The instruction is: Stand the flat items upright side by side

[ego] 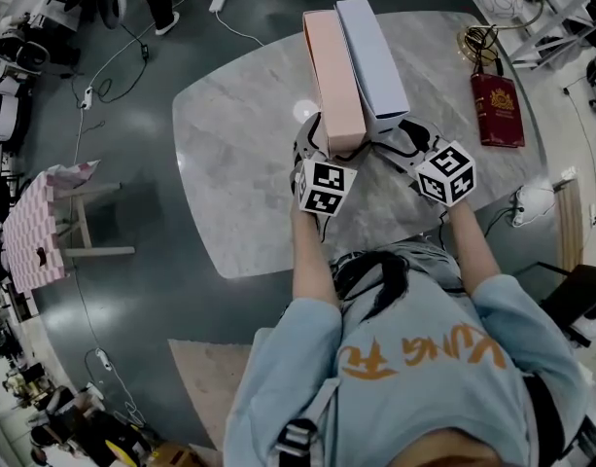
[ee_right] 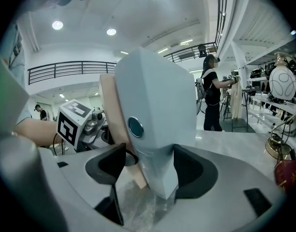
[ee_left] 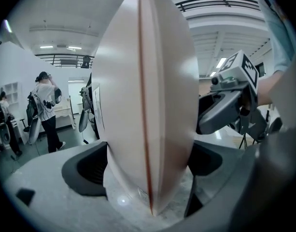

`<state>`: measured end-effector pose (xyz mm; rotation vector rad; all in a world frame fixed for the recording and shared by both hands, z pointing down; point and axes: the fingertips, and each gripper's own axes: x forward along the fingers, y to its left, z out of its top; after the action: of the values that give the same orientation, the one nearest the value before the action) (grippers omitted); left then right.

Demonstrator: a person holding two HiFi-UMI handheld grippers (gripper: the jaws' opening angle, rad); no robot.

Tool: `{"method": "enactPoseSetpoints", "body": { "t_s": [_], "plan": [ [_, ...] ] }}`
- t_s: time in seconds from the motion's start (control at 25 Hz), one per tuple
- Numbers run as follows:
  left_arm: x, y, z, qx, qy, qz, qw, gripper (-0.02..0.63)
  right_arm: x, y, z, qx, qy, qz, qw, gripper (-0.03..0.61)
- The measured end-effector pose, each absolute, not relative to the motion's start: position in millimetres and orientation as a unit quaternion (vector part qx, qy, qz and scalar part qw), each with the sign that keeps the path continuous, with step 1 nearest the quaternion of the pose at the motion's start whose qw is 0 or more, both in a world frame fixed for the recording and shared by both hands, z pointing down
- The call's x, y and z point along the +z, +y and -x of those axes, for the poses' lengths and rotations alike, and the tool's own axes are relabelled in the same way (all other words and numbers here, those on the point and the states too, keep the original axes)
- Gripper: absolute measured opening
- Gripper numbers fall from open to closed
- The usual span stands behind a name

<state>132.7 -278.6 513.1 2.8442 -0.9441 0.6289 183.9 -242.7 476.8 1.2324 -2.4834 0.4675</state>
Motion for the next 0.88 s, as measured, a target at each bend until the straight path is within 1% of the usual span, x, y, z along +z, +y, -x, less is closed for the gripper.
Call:
{"method": "enactPoseSetpoints", "body": {
  "t_s": [0.16, 0.44, 0.64, 0.88],
  "plan": [
    [519.5, -284.0, -135.3, 0.207, -0.287, -0.934, 0.046, 0.532, 475.9, -245.6, -177.9, 0.165, -0.87, -0.433, 0.169, 0.311],
    [523.5, -292.4, -138.4, 0.18, -0.262, -0.946, 0.067, 0.571, 476.4, -246.6, -177.1, 0.171, -0.86, -0.444, 0.183, 0.31],
    [523.3, -295.2, -139.1, 0.165, -0.266, -0.947, 0.073, 0.576, 475.0, -251.0, -178.1, 0.182, -0.85, -0.461, 0.179, 0.31],
    [517.8, -293.0, -128.5, 0.156, -0.309, -0.933, 0.1, 0.572, 470.9, -252.4, -178.0, 0.183, -0.846, -0.472, 0.169, 0.308]
  ]
}}
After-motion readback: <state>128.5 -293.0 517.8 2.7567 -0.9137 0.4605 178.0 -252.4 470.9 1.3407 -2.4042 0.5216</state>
